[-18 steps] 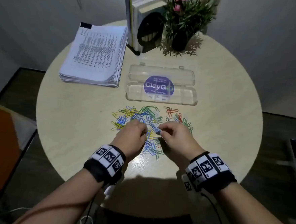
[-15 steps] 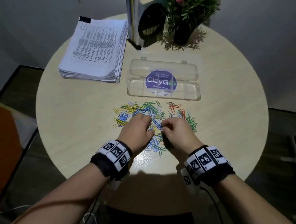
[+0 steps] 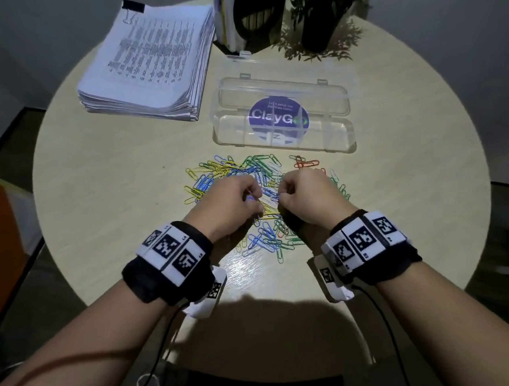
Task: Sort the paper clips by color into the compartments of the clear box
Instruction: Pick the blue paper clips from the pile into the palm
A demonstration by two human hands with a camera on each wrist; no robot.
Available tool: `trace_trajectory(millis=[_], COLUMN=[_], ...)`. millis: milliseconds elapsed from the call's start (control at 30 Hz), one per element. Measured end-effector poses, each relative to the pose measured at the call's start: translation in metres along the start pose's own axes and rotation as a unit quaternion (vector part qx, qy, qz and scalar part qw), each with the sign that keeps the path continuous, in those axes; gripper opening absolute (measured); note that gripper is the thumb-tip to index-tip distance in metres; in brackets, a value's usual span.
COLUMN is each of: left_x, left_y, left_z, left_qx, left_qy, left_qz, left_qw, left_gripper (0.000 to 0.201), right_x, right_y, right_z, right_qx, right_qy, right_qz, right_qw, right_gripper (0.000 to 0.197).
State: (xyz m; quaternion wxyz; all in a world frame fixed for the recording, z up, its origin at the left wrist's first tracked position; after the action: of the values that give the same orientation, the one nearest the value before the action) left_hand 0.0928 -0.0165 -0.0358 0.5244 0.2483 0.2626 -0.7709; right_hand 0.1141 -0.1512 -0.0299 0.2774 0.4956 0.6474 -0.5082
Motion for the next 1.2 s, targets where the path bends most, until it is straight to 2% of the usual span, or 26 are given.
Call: trace_trajectory(millis=[67,100,200,267,333,433,500,567,633,733,800,867,1000,1067,1167,1200], left_x=[-0.005,-0.006,-0.001,0.003,0.008,0.024,0.035,0.043,0.051,0.057,0.059,0.059,0.057,0.052,0.041,0.038], left_y=[-0.001,-0.003,-0.006,-0.007,-0.008,-0.012,-0.017,-0.023,-0.030,-0.042,-0.051,-0.061,-0.078,-0.083,-0.089,-0.092], left_z=[-0.001,-0.002,-0.001,-0.001,-0.002,-0.002,0.001,0.005,0.012,0.025,0.023,0.016,-0.001,-0.009,-0.017,-0.018], left_qx=[-0.010,-0.025,-0.080,-0.103,-0.118,-0.147,-0.165,-0.172,-0.168,-0.138,-0.128,-0.121,-0.123,-0.125,-0.121,-0.119], left_qy=[-0.071,-0.146,-0.366,-0.430,-0.480,-0.568,-0.609,-0.637,-0.676,-0.736,-0.738,-0.720,-0.701,-0.704,-0.713,-0.711], left_qz=[0.030,0.045,0.090,0.116,0.130,0.125,0.118,0.112,0.100,0.088,0.106,0.128,0.166,0.192,0.224,0.230], left_qw=[0.997,0.988,0.923,0.889,0.860,0.800,0.767,0.743,0.710,0.657,0.654,0.671,0.683,0.672,0.654,0.653], left_gripper=[0.010,0.013,0.015,0.016,0.016,0.015,0.017,0.023,0.032,0.038,0.035,0.033,0.029,0.027,0.027,0.028], right_x=[-0.005,-0.007,-0.003,0.001,0.000,-0.006,-0.015,-0.022,-0.025,-0.020,-0.020,-0.023,-0.010,0.005,0.028,0.031], right_y=[-0.001,-0.002,-0.003,-0.006,-0.011,-0.018,-0.024,-0.030,-0.041,-0.059,-0.071,-0.079,-0.088,-0.089,-0.088,-0.087], right_z=[0.002,0.004,0.013,0.017,0.019,0.019,0.018,0.012,0.002,-0.012,-0.012,-0.011,-0.015,-0.018,-0.023,-0.025], right_qx=[0.003,0.008,0.042,0.060,0.053,0.021,-0.018,-0.051,-0.080,-0.117,-0.123,-0.129,-0.132,-0.131,-0.126,-0.118], right_qy=[0.026,0.045,0.165,0.269,0.309,0.323,0.268,0.243,0.246,0.206,0.193,0.166,0.041,-0.025,-0.096,-0.114], right_qz=[-0.016,-0.024,-0.076,-0.115,-0.127,-0.109,-0.054,-0.008,-0.003,-0.009,0.007,0.038,0.059,0.048,0.026,0.031], right_qw=[1.000,0.999,0.982,0.954,0.941,0.940,0.962,0.969,0.966,0.972,0.973,0.977,0.989,0.990,0.987,0.986], right_gripper=[0.012,0.012,0.018,0.025,0.024,0.018,0.019,0.011,0.007,0.013,0.014,0.014,0.018,0.022,0.011,0.014])
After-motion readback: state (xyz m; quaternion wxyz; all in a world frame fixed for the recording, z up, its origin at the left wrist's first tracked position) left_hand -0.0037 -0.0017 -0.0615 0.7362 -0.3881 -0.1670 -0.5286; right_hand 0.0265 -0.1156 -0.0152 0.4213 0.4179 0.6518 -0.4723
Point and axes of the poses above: each hand's wrist, its own y-axis towards the middle knuckle, its own x-axis out of the palm, z = x × y, the point moved 8 cm from there along y, towards the middle knuckle, and after that the axes turned 12 degrees about x, right-handed, at the moved point
